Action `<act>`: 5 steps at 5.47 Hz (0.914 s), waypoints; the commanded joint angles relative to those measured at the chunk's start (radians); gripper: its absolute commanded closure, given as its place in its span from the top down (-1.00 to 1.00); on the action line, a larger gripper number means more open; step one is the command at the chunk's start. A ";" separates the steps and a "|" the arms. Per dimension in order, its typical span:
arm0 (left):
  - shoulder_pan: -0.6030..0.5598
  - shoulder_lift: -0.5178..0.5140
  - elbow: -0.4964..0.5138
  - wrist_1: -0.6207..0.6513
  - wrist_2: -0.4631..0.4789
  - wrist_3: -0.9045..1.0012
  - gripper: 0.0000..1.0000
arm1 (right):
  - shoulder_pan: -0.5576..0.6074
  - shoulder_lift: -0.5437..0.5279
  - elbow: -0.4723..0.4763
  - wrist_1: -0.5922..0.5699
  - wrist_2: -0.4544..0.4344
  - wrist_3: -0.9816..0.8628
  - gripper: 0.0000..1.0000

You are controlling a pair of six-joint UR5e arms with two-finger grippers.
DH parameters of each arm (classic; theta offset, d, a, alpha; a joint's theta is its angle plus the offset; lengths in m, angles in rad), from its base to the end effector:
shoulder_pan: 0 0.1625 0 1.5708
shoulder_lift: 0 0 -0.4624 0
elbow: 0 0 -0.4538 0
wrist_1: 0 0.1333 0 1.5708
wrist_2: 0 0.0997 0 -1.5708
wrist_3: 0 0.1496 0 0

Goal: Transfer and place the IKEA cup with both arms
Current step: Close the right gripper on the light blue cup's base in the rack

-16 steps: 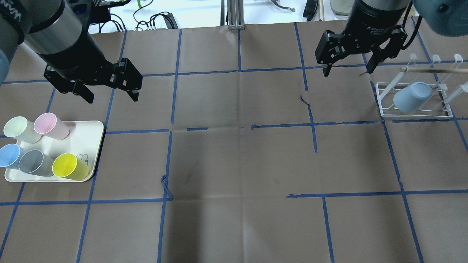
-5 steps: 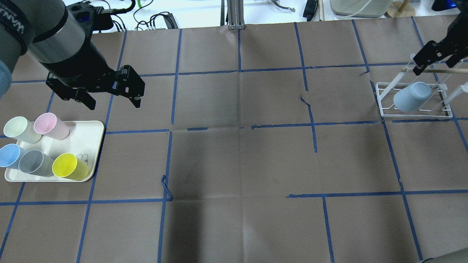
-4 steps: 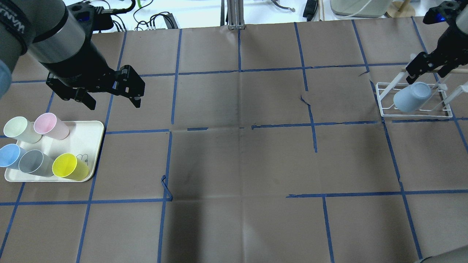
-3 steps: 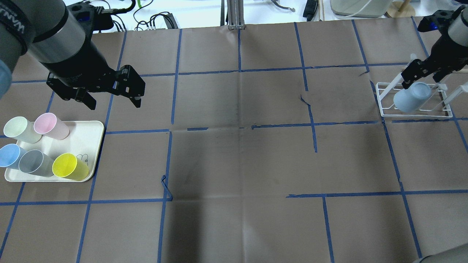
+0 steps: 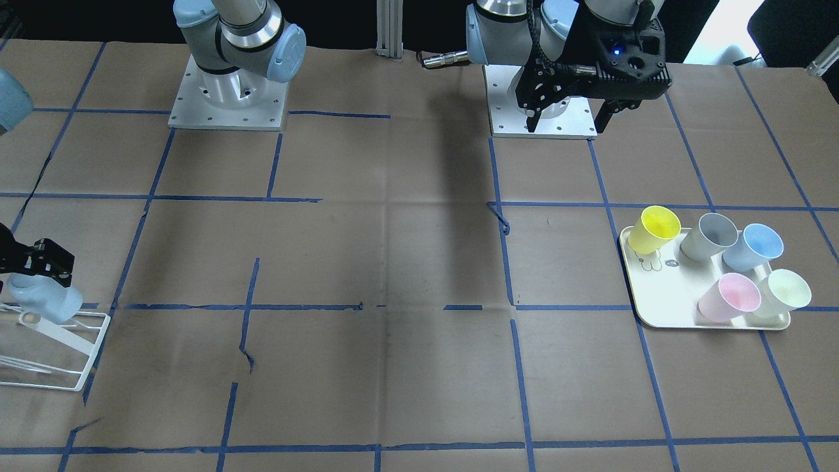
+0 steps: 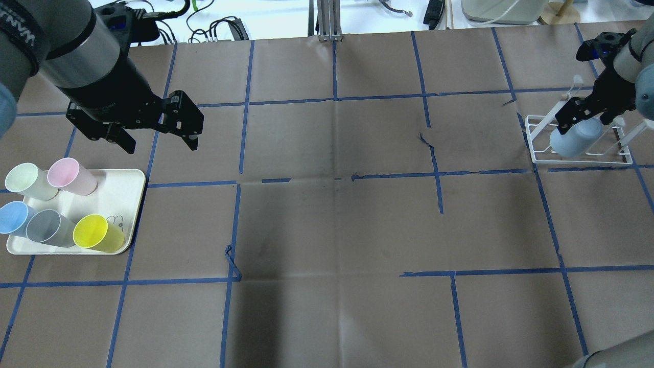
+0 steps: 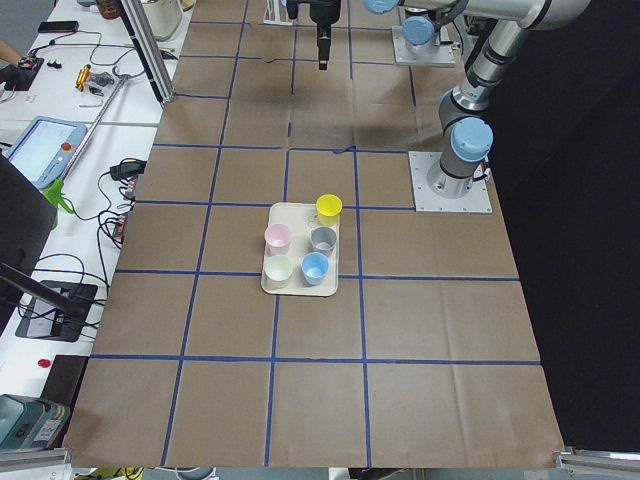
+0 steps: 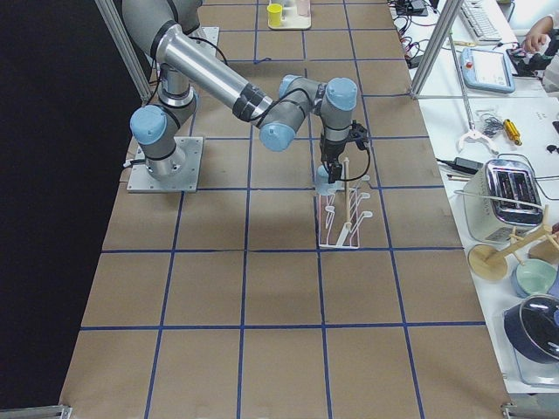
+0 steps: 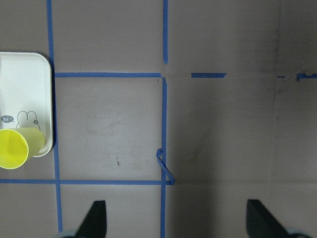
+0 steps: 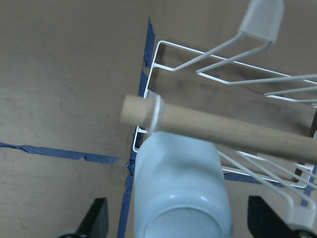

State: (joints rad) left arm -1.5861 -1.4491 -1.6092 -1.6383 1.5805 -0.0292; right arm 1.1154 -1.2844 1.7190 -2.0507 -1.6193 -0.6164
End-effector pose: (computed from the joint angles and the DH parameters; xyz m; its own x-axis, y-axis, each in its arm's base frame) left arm -0.1395 -0.4961 0.5112 -0.9999 -0.0140 -0.0092 -0.0139 0.9998 -0.0161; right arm -0.1721 -0.6379 0.2702 -0.9852 -0.1586 0.0657 -0.1595 0.9872 -0.0089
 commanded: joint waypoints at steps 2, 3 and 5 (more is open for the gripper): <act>0.000 -0.001 0.000 0.000 -0.002 0.000 0.97 | -0.017 -0.001 0.011 0.000 0.001 0.007 1.00; 0.000 -0.001 0.000 0.000 -0.002 0.000 0.97 | -0.017 -0.006 0.008 0.000 0.007 0.007 1.00; 0.000 -0.002 0.000 0.000 -0.002 0.000 0.97 | -0.017 -0.006 0.019 0.006 -0.001 0.004 0.82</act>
State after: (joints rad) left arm -1.5861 -1.4503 -1.6092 -1.6383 1.5785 -0.0292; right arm 1.0984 -1.2896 1.7325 -2.0467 -1.6145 -0.6115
